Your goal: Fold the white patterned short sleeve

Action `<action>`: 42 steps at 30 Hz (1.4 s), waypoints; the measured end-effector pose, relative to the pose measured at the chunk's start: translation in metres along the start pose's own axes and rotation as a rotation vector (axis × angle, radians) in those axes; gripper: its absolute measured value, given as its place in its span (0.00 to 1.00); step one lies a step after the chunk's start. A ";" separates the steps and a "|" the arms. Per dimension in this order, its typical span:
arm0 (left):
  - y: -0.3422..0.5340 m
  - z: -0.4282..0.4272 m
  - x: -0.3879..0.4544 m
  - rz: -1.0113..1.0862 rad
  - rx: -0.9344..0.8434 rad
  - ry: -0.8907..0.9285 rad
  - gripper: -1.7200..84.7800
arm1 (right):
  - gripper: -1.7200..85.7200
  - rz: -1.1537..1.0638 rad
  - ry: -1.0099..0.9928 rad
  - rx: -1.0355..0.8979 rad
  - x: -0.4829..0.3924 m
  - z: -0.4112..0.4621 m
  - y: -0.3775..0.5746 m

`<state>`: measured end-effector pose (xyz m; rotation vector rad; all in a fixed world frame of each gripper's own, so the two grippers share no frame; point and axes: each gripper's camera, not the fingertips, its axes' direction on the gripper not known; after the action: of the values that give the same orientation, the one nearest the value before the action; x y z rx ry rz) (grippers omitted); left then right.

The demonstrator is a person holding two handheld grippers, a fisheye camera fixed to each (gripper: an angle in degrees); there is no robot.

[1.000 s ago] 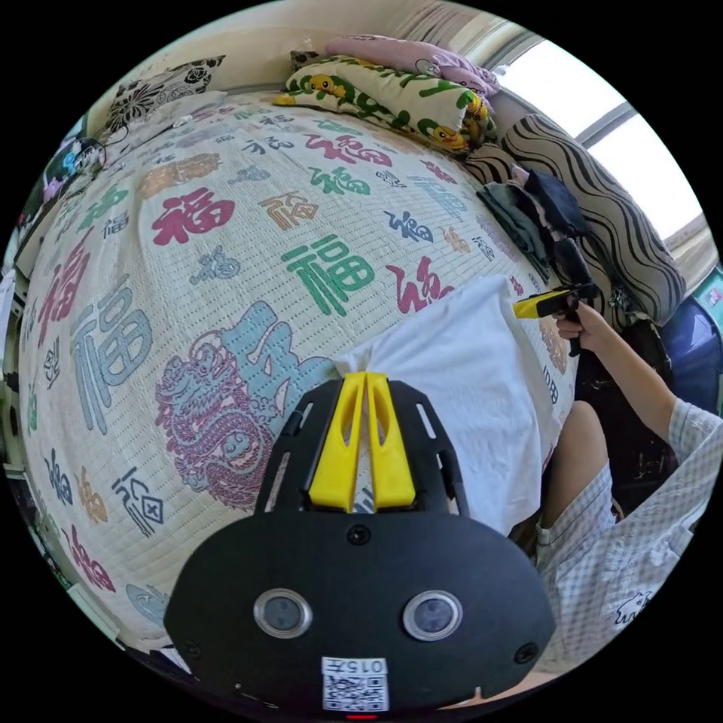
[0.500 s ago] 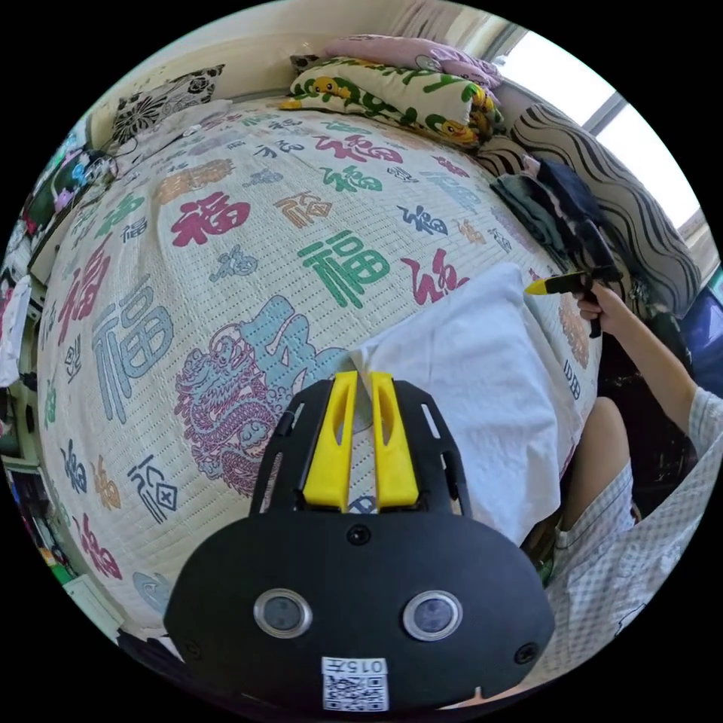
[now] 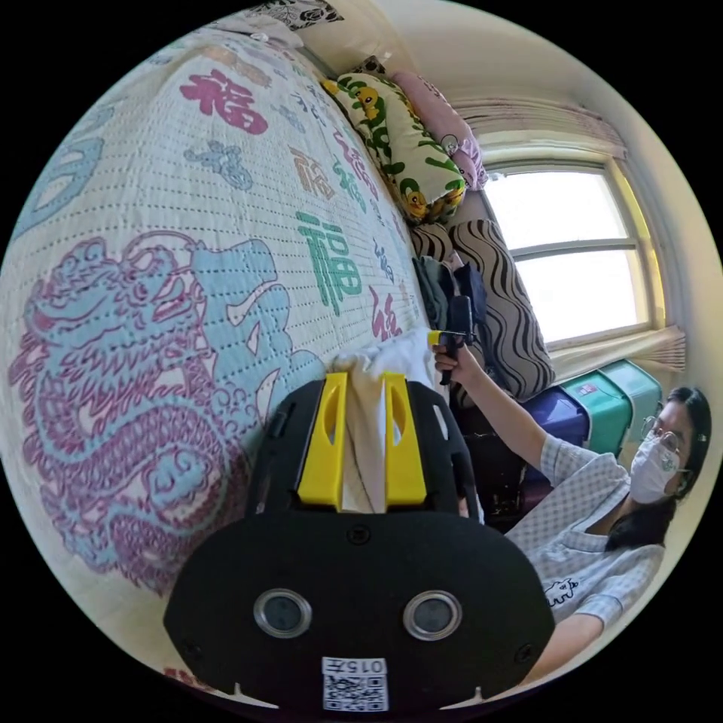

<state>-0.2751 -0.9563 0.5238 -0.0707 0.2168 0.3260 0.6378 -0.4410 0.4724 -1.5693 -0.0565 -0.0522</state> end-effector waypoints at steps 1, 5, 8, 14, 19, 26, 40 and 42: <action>0.002 0.003 -0.001 -0.003 -0.001 0.028 0.08 | 0.10 0.011 -0.033 -0.008 0.001 0.002 0.001; 0.018 0.003 0.012 0.054 0.007 0.034 0.03 | 0.08 -0.003 -0.076 -0.029 -0.006 0.004 0.011; 0.040 -0.014 0.046 0.172 0.062 0.004 0.02 | 0.08 -0.107 -0.035 -0.008 -0.033 -0.007 0.030; 0.123 -0.040 0.155 0.501 0.113 0.005 0.01 | 0.08 -0.399 0.022 -0.011 -0.124 -0.026 0.109; 0.237 -0.017 0.235 0.709 0.040 -0.104 0.01 | 0.08 -0.522 0.172 -0.094 -0.175 -0.003 0.215; 0.337 0.060 0.243 0.625 -0.147 -0.234 0.02 | 0.08 -0.385 0.301 -0.247 -0.151 0.047 0.289; 0.339 0.128 0.294 0.481 -0.060 -0.362 0.03 | 0.04 -0.305 0.327 -0.190 -0.165 0.038 0.304; 0.338 0.154 0.282 0.448 -0.140 -0.353 0.02 | 0.03 -0.247 0.358 -0.291 -0.148 0.052 0.304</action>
<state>-0.0940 -0.5337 0.5995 -0.1009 -0.1457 0.7912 0.5110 -0.3894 0.1587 -1.8135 0.0412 -0.5548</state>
